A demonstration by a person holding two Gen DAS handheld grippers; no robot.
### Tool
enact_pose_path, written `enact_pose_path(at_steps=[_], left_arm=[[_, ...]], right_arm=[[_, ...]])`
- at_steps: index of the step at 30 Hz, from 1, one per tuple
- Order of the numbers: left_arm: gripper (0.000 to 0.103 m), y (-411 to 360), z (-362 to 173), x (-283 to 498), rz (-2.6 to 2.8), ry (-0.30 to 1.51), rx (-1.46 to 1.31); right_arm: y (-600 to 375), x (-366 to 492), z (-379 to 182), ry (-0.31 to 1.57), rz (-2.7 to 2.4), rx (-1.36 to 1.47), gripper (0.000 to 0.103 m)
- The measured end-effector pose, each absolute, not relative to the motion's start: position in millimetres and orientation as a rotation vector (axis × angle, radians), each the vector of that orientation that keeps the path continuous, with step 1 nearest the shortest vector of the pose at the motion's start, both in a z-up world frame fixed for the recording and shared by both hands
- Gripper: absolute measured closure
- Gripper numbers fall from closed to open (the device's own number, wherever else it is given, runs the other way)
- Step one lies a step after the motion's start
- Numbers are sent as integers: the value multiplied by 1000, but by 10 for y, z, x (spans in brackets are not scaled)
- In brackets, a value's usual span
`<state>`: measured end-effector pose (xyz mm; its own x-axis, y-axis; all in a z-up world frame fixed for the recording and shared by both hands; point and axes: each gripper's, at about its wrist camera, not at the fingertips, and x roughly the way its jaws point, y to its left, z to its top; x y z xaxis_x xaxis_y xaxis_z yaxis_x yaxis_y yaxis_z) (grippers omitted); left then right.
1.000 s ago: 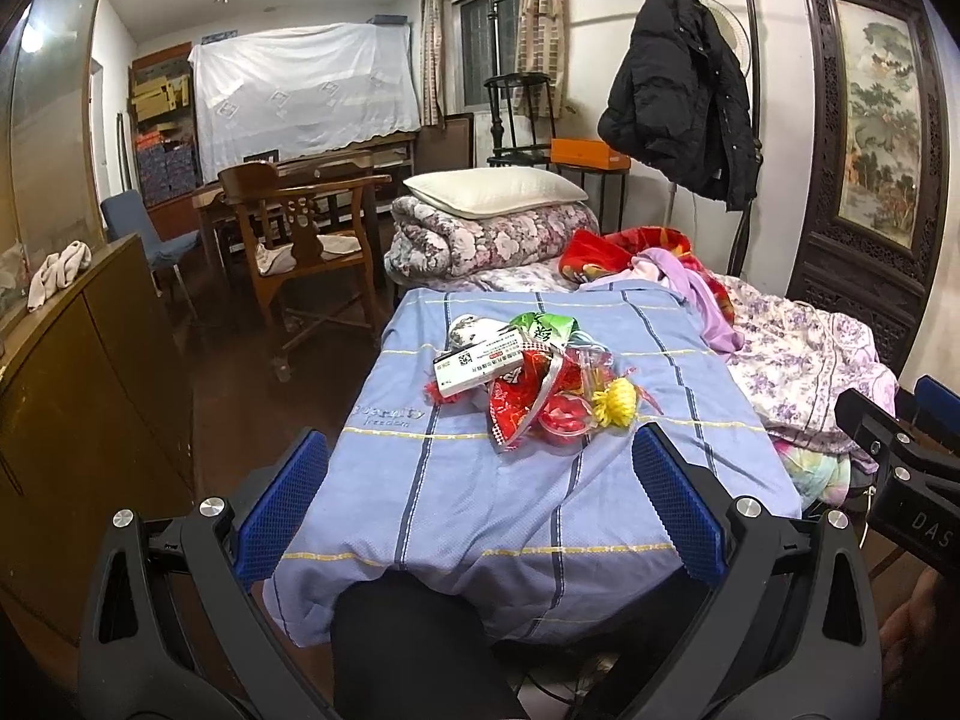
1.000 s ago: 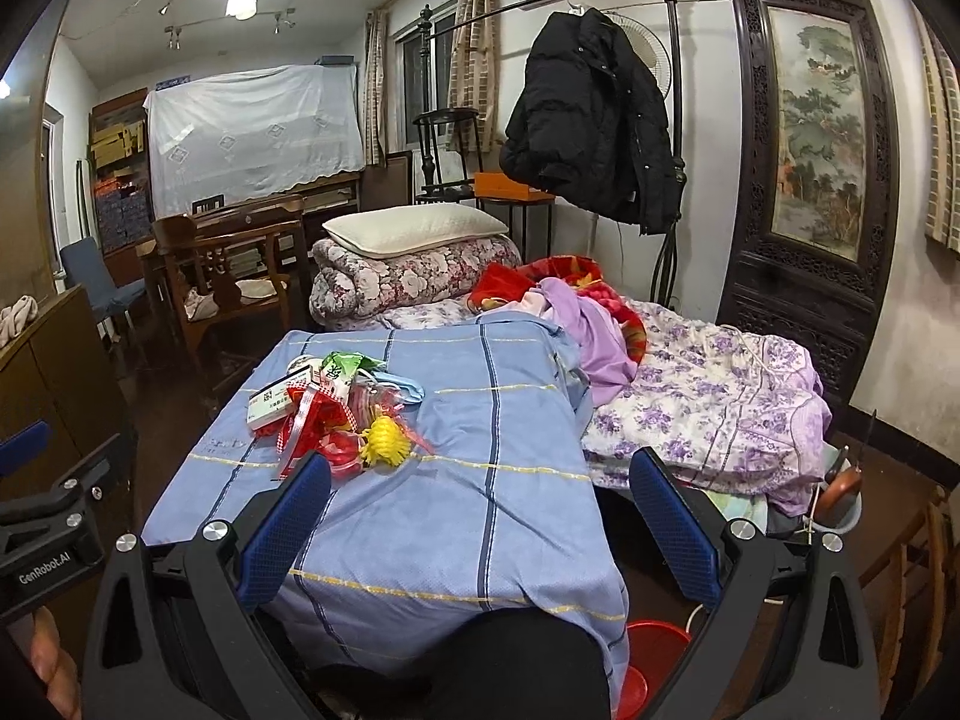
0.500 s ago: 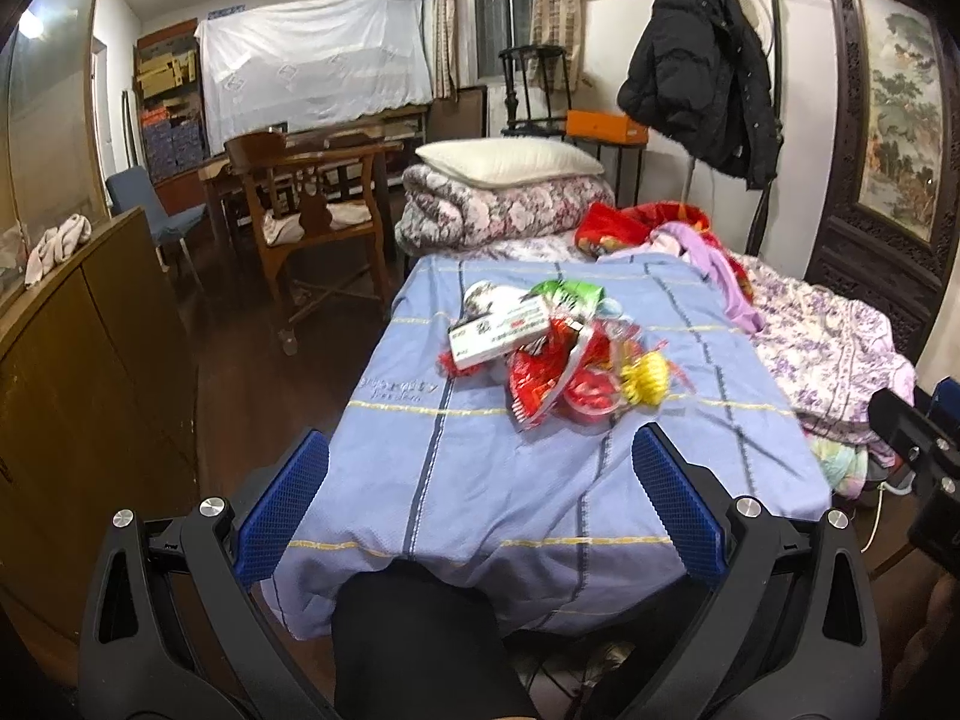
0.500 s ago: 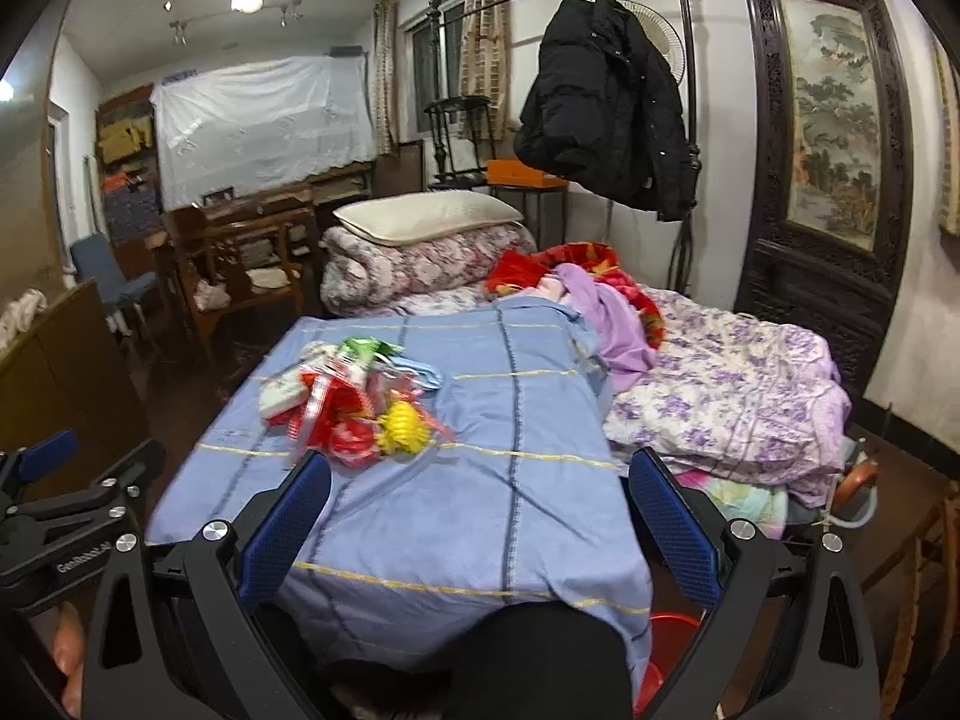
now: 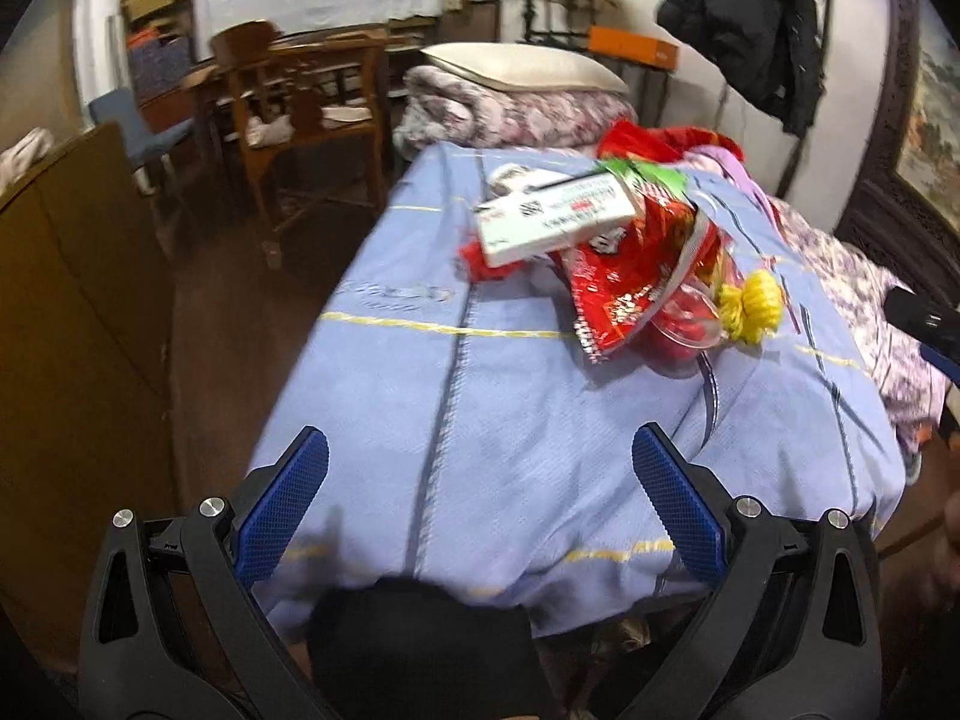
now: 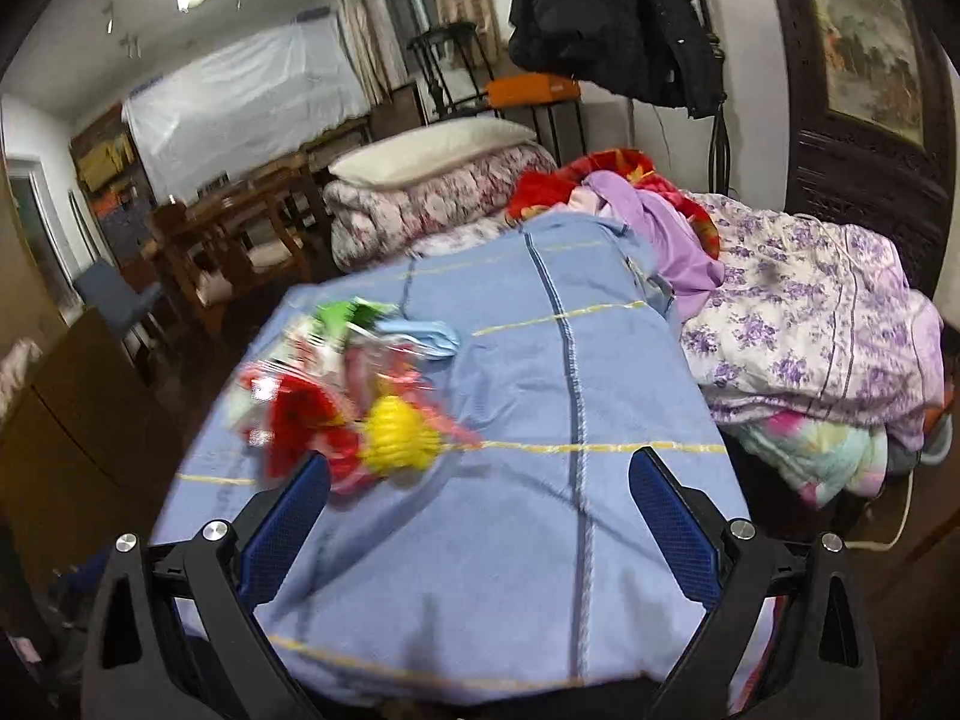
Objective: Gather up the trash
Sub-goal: 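Grasp the yellow ball with the right tool while the left tool grasps the red wrapper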
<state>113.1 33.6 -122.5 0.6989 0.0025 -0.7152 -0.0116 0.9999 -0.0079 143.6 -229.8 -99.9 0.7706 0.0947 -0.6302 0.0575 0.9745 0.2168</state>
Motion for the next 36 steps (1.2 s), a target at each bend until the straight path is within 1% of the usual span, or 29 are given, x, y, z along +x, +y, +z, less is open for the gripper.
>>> enact_pose_path(at_steps=[4,6,8,10,12,17,18,20,21,22,23,28,29,30,31,32,33,34,35,36], left_arm=[[6,86,-1225,1351,-67,777,54],[6,-25,-1195,1475,-97,751,69],[6,-141,-1180,1647,-99,742,77],[6,-222,-1195,1826,-92,742,85],[6,-293,-1207,1977,-101,749,84],[7,-385,-1199,2267,-158,759,61],[10,-350,-1193,2270,-165,751,42],[28,-255,-1181,2230,-211,752,-7],[32,-202,-1174,2194,-236,752,-34],[38,-124,-1158,2136,-257,744,-61],[42,-55,-1141,2075,-265,732,-76],[44,119,-1123,1961,-287,743,-89],[41,122,-1131,1923,-286,745,-76],[41,137,-1140,1883,-282,743,-66],[37,151,-1152,1839,-273,740,-60],[29,167,-1164,1801,-265,738,-64],[25,180,-1172,1761,-259,735,-71],[20,174,-1180,1733,-252,729,-72],[18,132,-1186,1707,-252,723,-60],[17,102,-1183,1701,-256,721,-50]], right_arm=[[-2328,1630,-1273,744,29,154,6],[-2369,1685,-1442,776,32,125,10],[-2422,1731,-1591,814,54,129,18],[-2485,1756,-1719,842,70,156,20],[-2538,1775,-1812,842,79,175,20],[-2519,1759,-1825,820,117,187,20],[-2509,1749,-1816,817,127,196,20],[-2476,1742,-1767,810,141,189,20],[-2456,1734,-1723,796,146,182,20],[-2438,1731,-1669,777,154,179,20],[-2420,1724,-1629,766,161,179,20],[-2214,1876,-1504,762,227,179,20],[-2168,1915,-1496,763,236,182,20],[-2122,1959,-1483,761,250,188,20],[-2085,1996,-1469,760,260,192,22],[-2038,2040,-1453,759,273,193,27],[-1983,2087,-1447,760,286,190,33],[-1940,2139,-1454,768,292,185,60],[-1917,2173,-1477,782,290,184,76],[-1930,2207,-1514,807,293,206,77]])
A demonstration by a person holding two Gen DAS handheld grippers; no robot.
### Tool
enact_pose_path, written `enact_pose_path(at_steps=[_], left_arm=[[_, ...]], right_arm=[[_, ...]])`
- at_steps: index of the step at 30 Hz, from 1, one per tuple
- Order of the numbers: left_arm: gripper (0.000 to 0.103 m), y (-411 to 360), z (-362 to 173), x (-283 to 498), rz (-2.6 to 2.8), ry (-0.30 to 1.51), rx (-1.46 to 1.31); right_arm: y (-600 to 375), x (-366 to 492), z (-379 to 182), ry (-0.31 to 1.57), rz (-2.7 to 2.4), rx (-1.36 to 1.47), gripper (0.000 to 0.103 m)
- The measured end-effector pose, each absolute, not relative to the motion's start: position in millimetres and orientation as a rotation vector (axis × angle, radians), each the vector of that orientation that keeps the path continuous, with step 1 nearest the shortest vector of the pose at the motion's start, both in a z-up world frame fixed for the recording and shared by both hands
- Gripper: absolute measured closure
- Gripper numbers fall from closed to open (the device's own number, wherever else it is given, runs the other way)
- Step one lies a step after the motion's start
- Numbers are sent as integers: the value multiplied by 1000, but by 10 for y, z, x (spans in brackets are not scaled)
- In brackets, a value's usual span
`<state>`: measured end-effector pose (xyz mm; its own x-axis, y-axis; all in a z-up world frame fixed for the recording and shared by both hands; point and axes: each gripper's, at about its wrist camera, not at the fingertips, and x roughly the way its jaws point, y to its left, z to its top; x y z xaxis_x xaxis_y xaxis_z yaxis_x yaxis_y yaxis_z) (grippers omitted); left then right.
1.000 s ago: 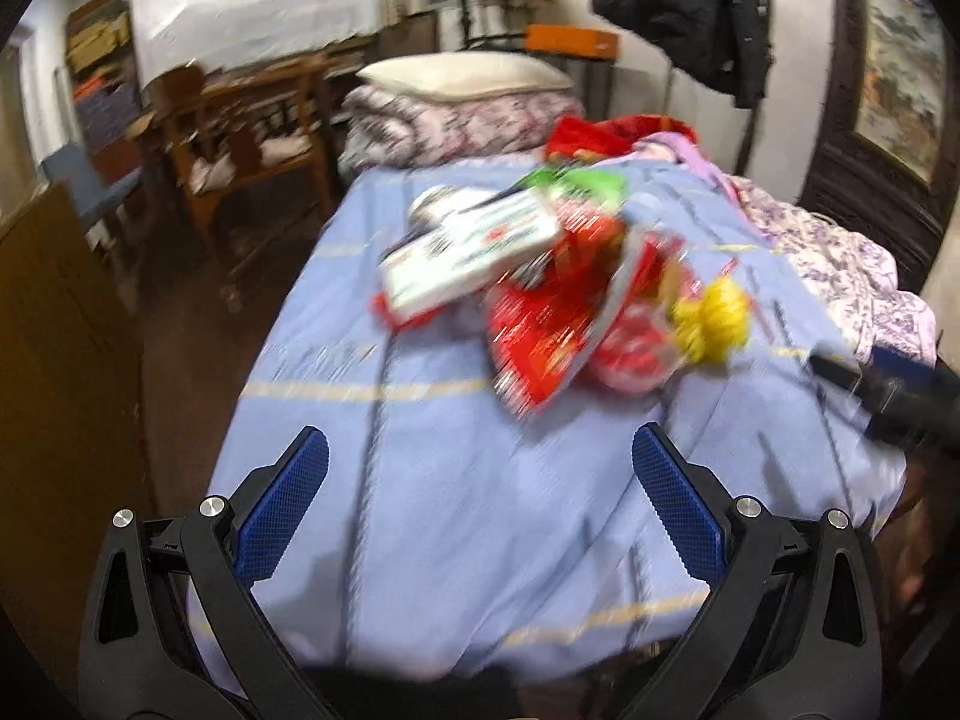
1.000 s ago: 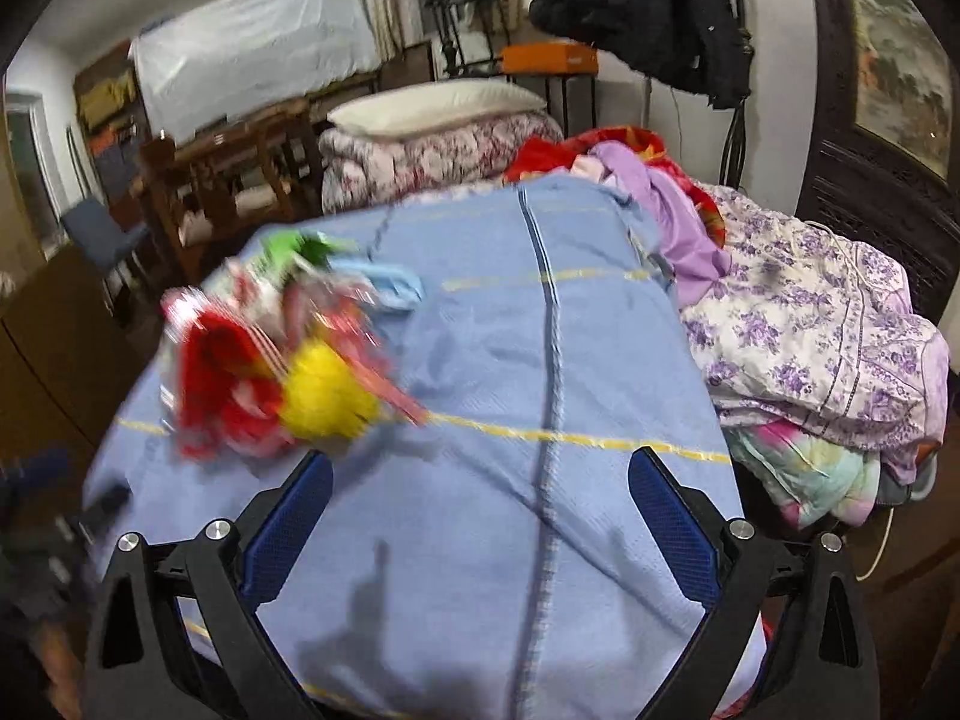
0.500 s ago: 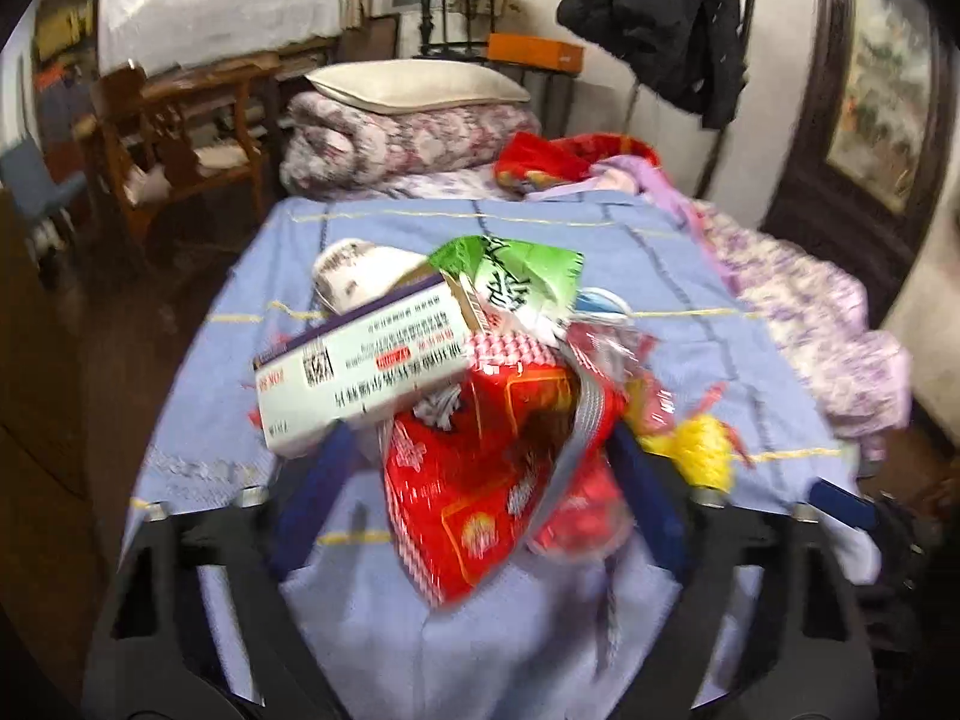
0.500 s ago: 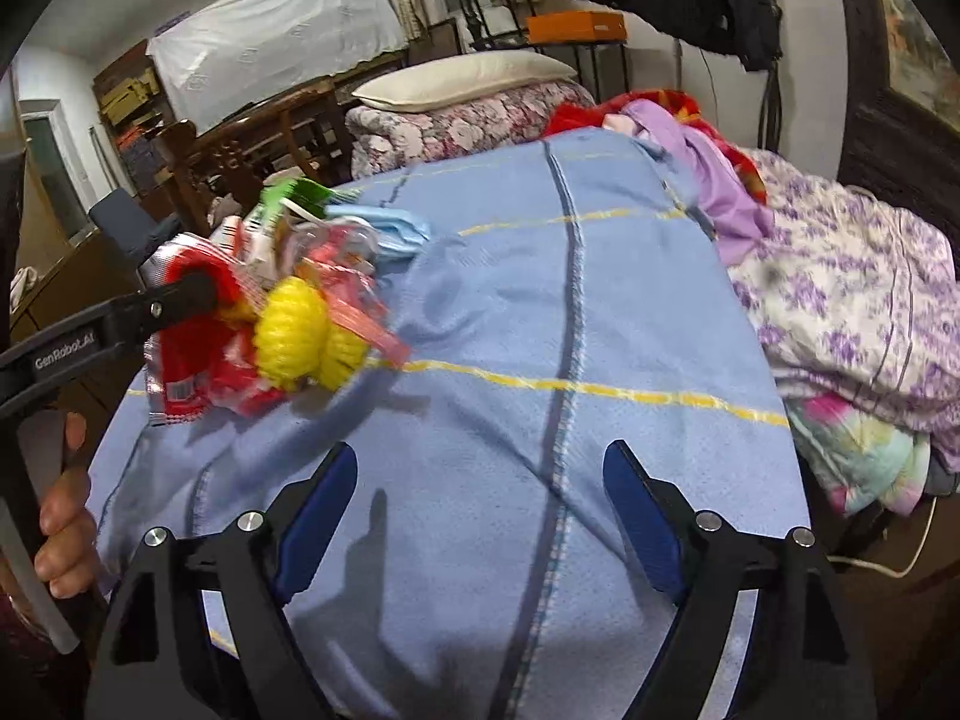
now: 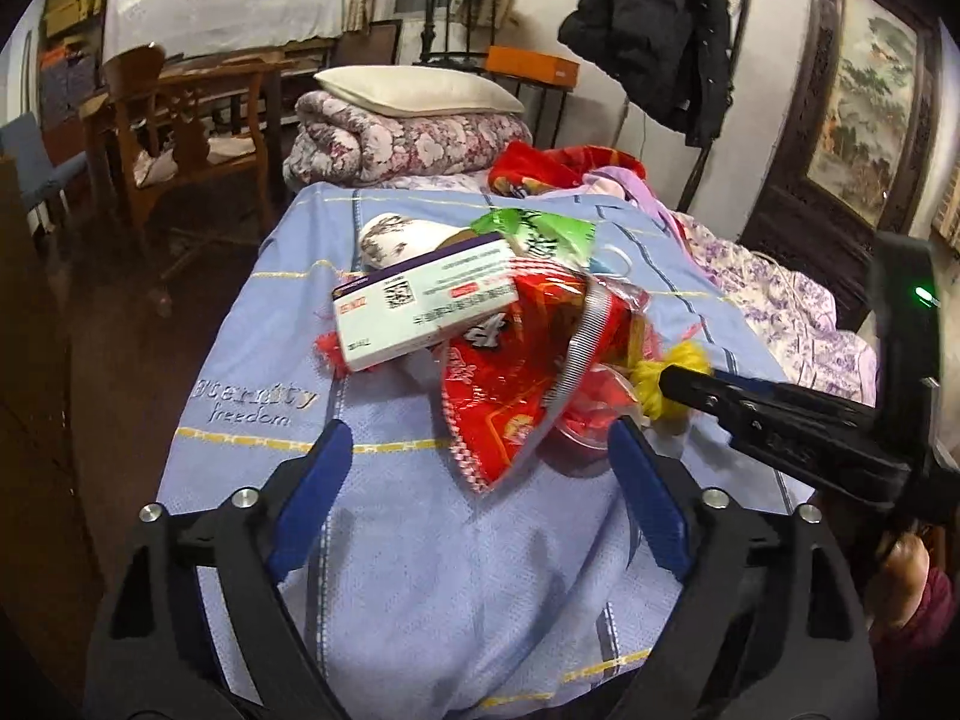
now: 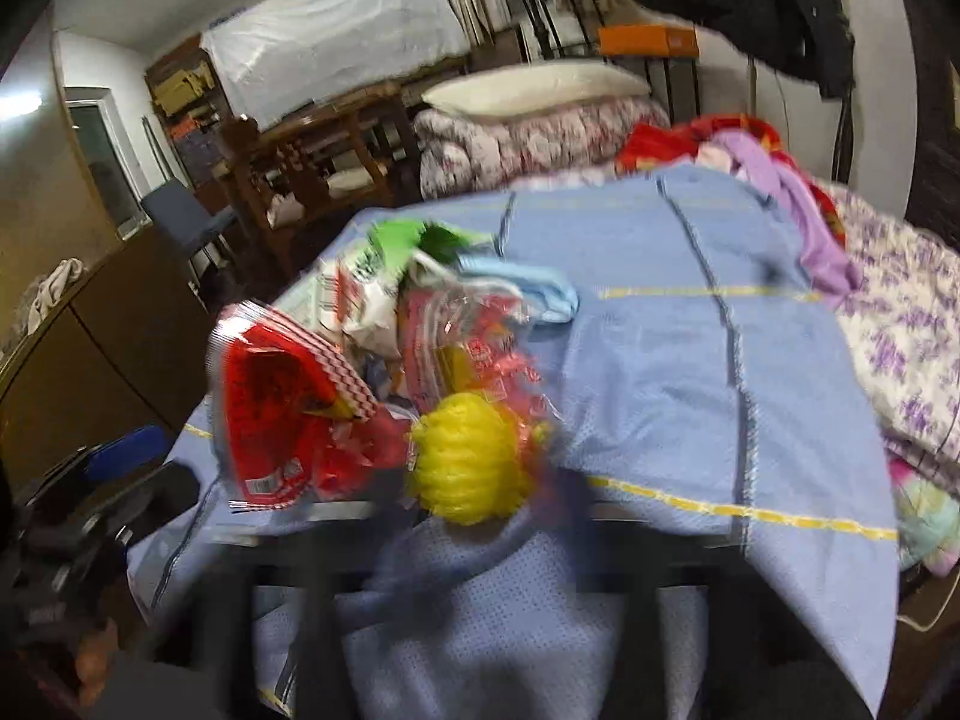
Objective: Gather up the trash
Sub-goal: 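Grasp the yellow ball with the right tool while the left tool grasps the red wrapper, then carry both items to the red basket on the floor and open both tools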
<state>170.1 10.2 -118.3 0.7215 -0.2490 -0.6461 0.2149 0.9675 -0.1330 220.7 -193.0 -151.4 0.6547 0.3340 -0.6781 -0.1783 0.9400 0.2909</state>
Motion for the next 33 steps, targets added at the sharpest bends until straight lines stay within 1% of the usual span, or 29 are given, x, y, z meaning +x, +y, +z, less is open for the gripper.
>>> enact_pose_path(at_steps=[3,5,7,10,11,12,13,15,16,19,23,28,33], left_arm=[[15,-98,-1139,1694,-271,700,14],[10,-273,-1104,1755,-278,679,62],[10,-418,-1119,1876,-268,669,102],[11,-496,-1247,2133,-230,704,109],[19,-469,-1289,2200,-213,714,95],[24,-425,-1328,2261,-212,735,64],[38,-386,-1344,2288,-223,750,38],[53,-312,-1328,2276,-247,757,-11],[55,-296,-1291,2234,-251,745,-13],[57,-268,-1087,2037,-266,686,-2],[57,-220,-757,1810,-291,616,6],[57,-112,-420,1595,-352,587,-49],[57,-145,-239,1423,-373,578,-70]], right_arm=[[-2066,2080,-1513,788,283,250,77],[-2205,1948,-1466,763,283,265,77],[-2332,1855,-1413,741,281,276,77],[-2497,1770,-1338,718,262,261,77],[-2540,1755,-1334,716,256,256,77],[-2589,1751,-1318,716,249,251,77],[-2627,1737,-1311,714,243,250,77],[-2684,1721,-1303,709,241,261,77],[-2701,1714,-1298,705,242,268,77],[-2708,1660,-1266,692,252,276,77],[-2726,1583,-1131,667,268,288,77],[-2749,1413,-836,619,291,277,77],[-2851,1176,-549,568,303,277,77]])
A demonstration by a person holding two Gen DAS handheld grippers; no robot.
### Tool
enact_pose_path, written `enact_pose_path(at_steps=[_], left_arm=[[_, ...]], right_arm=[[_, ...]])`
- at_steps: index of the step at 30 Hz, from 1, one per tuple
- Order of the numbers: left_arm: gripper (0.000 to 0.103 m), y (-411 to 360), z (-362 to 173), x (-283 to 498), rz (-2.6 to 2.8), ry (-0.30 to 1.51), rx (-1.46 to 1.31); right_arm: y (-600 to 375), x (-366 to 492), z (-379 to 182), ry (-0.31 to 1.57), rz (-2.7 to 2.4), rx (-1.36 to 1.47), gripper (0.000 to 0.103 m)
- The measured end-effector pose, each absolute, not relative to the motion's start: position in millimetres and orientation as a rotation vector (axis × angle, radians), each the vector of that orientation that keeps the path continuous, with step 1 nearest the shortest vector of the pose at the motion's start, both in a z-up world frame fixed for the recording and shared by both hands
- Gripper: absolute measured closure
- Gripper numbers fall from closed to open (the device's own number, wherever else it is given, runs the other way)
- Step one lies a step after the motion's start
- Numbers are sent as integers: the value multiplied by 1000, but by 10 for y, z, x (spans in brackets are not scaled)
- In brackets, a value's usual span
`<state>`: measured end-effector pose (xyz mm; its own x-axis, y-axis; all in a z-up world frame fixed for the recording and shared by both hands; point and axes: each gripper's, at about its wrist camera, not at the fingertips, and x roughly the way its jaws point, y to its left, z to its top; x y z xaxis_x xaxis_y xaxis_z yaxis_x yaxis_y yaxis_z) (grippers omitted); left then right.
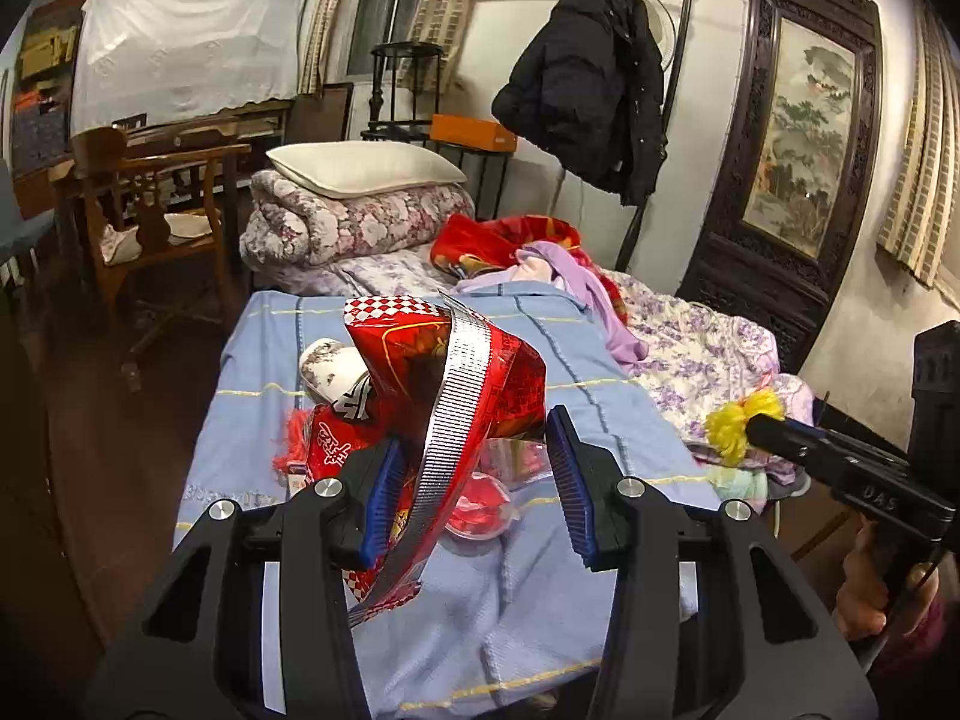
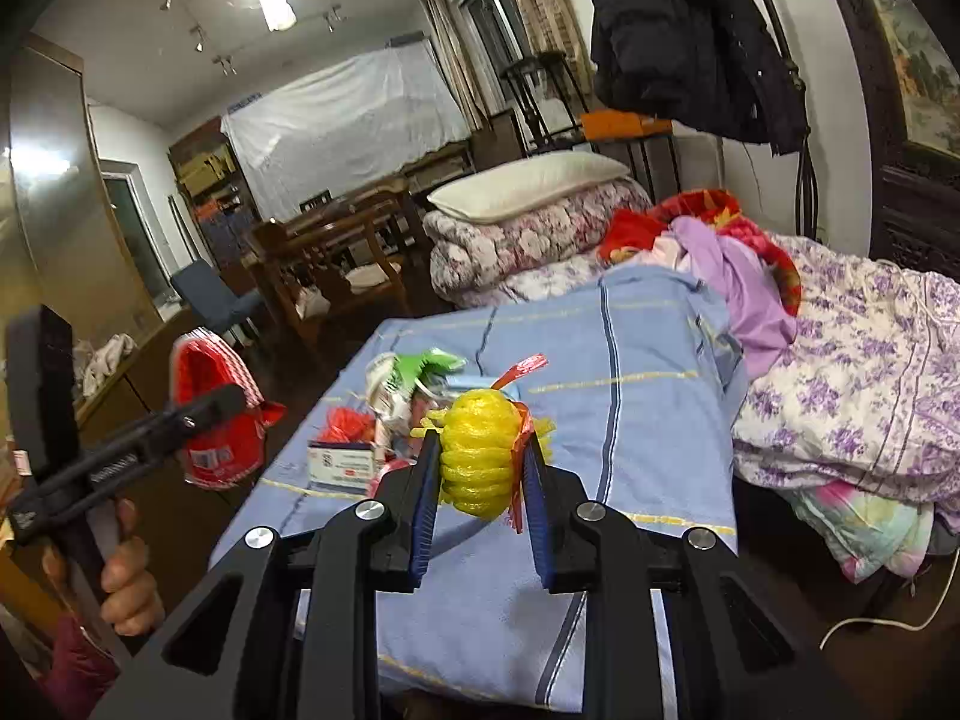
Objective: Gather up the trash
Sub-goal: 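Carry both items to the red basket on the floor and open both tools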
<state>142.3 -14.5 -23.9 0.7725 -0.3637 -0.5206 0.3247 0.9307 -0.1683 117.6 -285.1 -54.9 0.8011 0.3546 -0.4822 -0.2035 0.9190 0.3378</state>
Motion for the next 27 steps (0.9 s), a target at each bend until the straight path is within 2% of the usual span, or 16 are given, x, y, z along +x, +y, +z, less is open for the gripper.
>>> enact_pose_path(at_steps=[6,11,17,23,25,27], left_arm=[[57,-638,-147,1122,-480,575,-3],[57,-1299,-284,918,-632,624,53],[57,-2123,-605,751,-786,715,130],[57,-2875,-1061,721,-895,840,218],[57,-3104,-1228,729,-918,883,255],[57,-3306,-1409,766,-942,934,280]], right_arm=[[-3177,756,-360,526,254,246,77],[-3779,317,-598,561,124,272,77],[-4749,-45,-1464,740,-92,386,77],[-5131,-39,-2454,940,-147,489,76],[-5183,-20,-2781,995,-138,542,74],[-5233,38,-3049,1038,-147,574,67]])
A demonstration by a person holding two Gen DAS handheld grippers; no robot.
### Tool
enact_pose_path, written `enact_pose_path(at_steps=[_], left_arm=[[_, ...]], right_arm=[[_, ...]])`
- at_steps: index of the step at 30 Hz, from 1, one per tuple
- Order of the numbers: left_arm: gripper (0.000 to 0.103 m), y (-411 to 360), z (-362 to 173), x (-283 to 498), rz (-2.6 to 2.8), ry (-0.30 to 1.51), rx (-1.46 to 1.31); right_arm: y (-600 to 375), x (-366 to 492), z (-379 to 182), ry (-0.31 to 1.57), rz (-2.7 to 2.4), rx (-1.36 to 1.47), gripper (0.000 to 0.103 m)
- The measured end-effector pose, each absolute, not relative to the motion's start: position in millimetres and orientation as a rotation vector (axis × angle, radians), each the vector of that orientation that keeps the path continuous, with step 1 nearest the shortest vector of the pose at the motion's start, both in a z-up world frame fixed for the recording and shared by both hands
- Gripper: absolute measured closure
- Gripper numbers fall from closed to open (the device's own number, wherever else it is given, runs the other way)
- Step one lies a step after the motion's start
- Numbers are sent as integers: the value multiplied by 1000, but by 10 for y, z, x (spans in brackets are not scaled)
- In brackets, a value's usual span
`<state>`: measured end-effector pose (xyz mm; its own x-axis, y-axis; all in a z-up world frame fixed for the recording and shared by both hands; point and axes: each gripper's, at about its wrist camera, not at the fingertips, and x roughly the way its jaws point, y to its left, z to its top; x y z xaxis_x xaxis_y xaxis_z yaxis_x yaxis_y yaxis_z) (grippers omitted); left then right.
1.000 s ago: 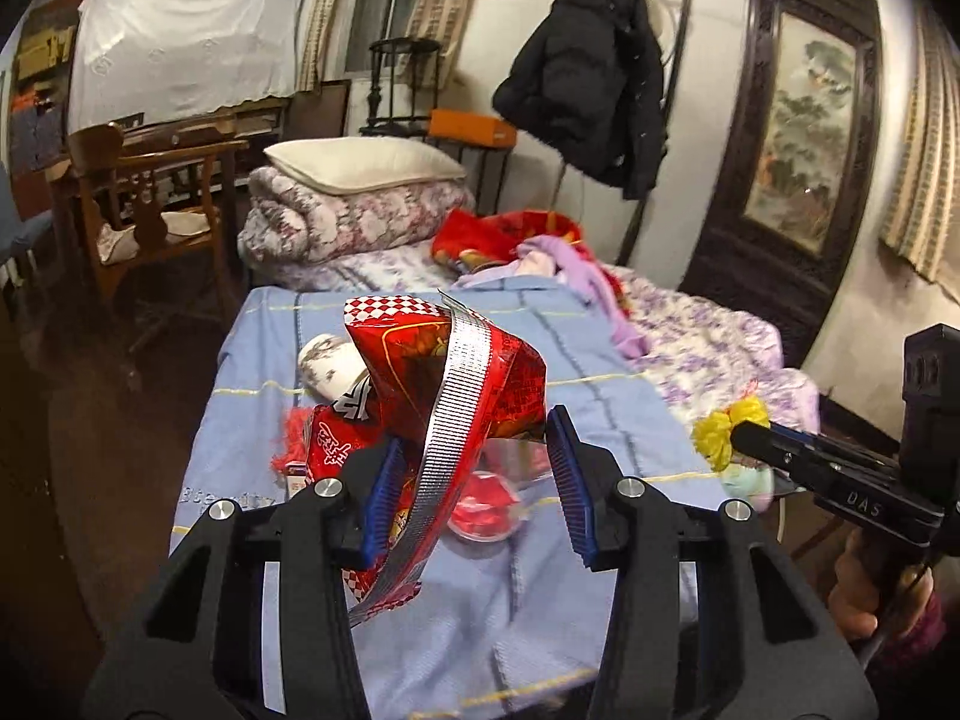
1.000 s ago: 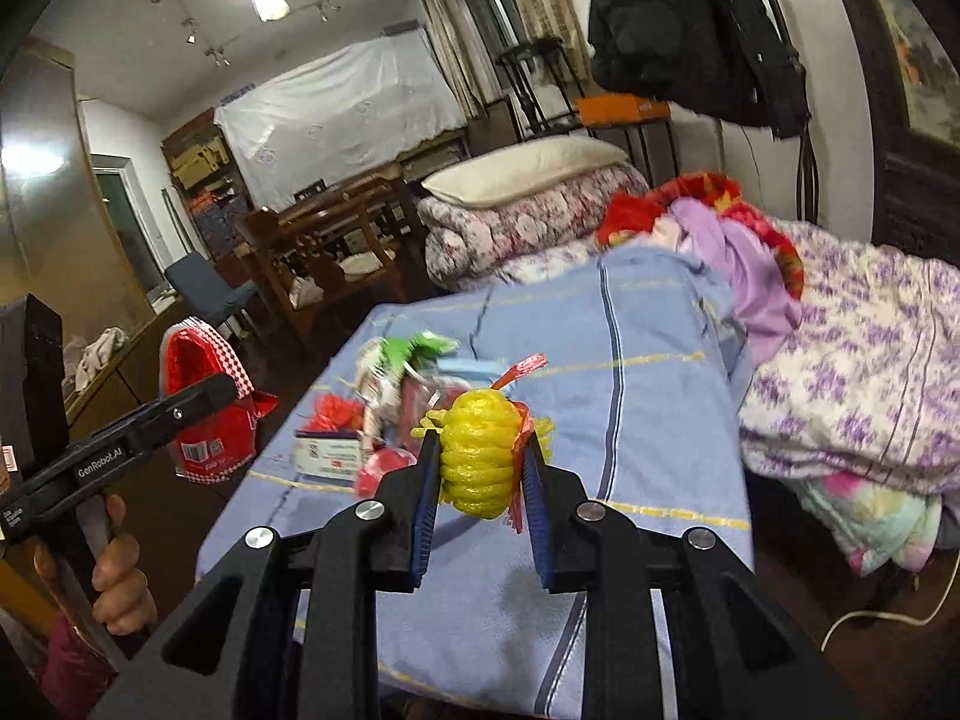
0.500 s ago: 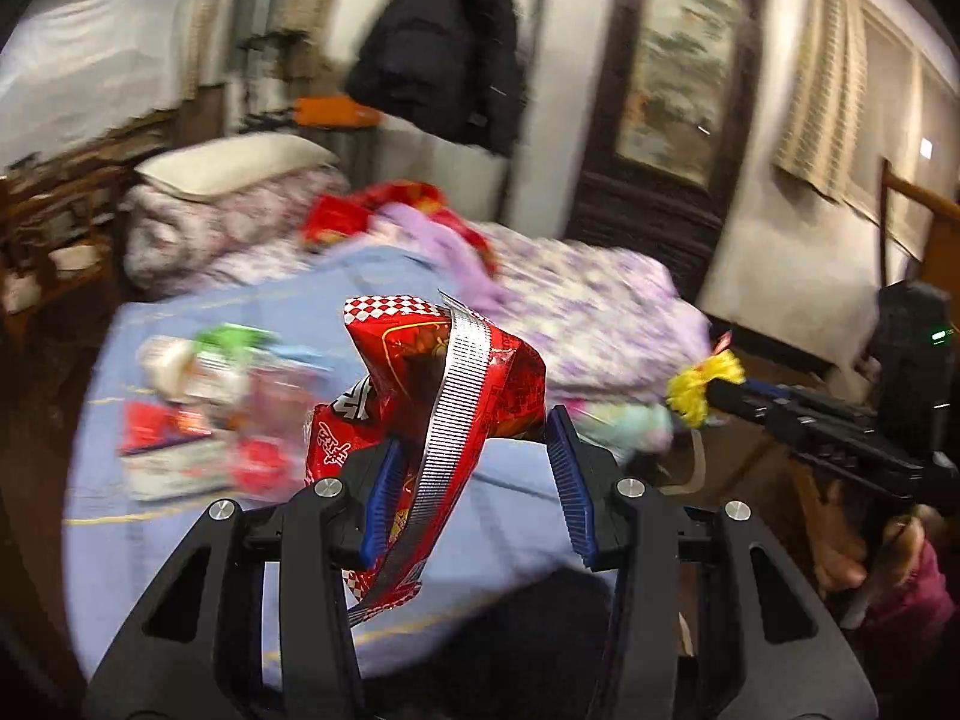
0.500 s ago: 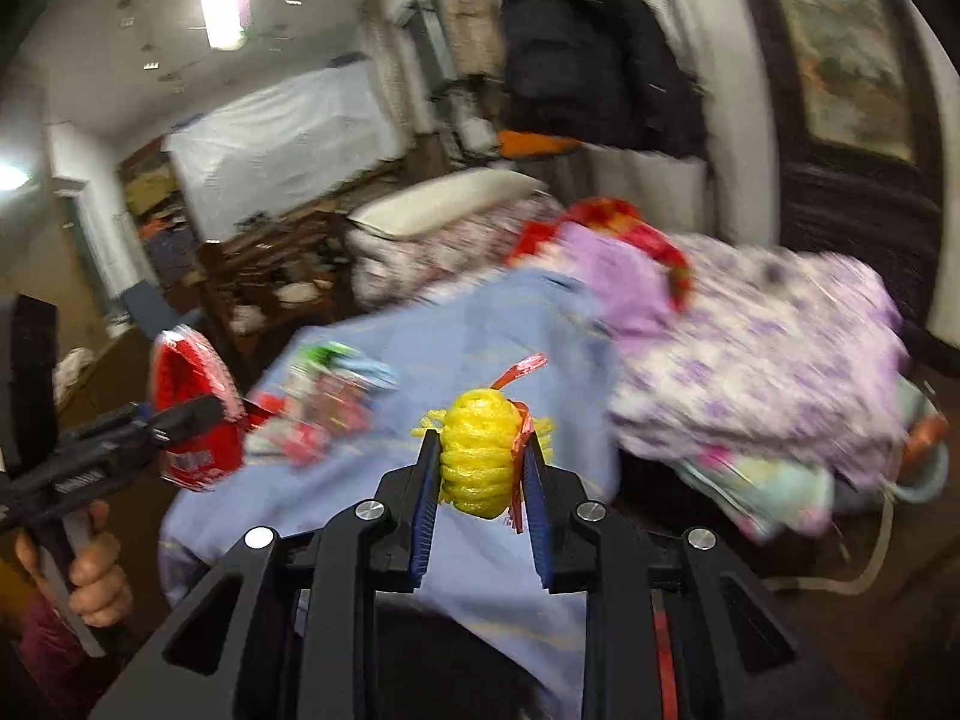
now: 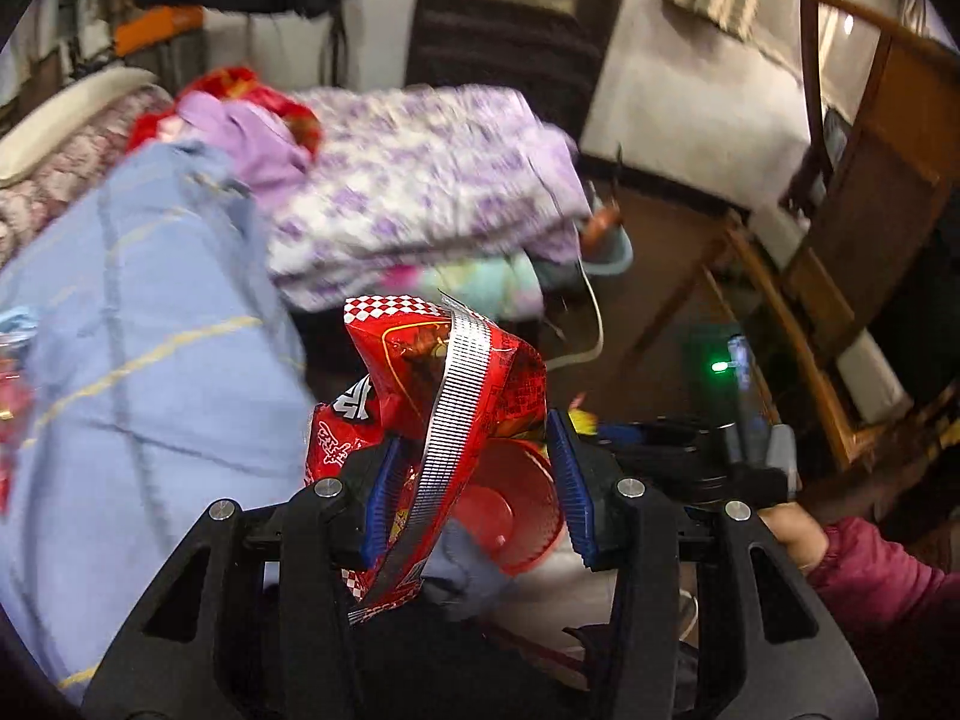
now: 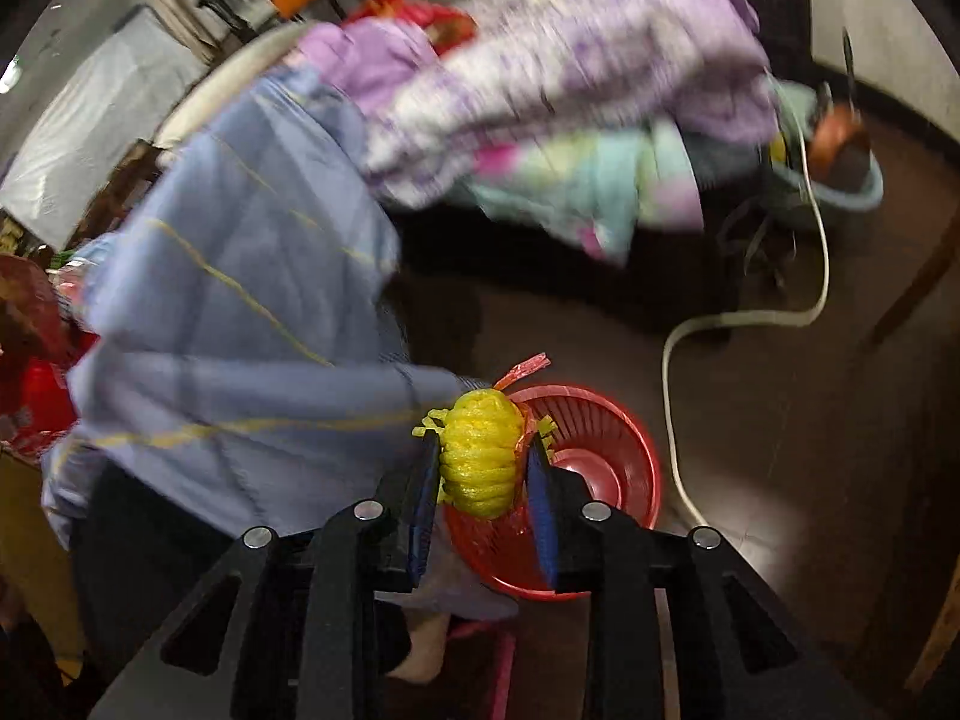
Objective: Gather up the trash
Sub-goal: 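Carry both items to the red basket on the floor and open both tools, then move both tools back over the trash on the bed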
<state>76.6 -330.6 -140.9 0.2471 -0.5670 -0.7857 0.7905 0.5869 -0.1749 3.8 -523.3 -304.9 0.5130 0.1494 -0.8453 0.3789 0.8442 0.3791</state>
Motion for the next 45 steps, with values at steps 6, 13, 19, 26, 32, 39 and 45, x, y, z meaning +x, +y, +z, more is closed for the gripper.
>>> enact_pose_path(at_steps=[6,13,19,26,32,39,45], left_arm=[[56,-3655,-1766,818,-984,1030,332],[47,-4053,-2084,793,-1024,1123,395],[18,-4169,-2056,707,-992,1092,451],[17,-3960,-1796,766,-897,1007,433],[14,-3576,-1471,771,-818,911,381],[11,-2988,-1046,681,-743,794,305],[8,-2342,-731,581,-665,701,225]], right_arm=[[-5346,-36,-3211,1017,-142,639,50],[-5714,-313,-2696,821,-310,585,45],[-5951,-503,-2436,712,-316,637,42],[-5850,-467,-2302,685,-269,648,42],[-5629,-437,-1960,646,-238,593,38],[-5145,-428,-1353,575,-178,462,31],[-4626,-426,-919,529,-103,368,21]])
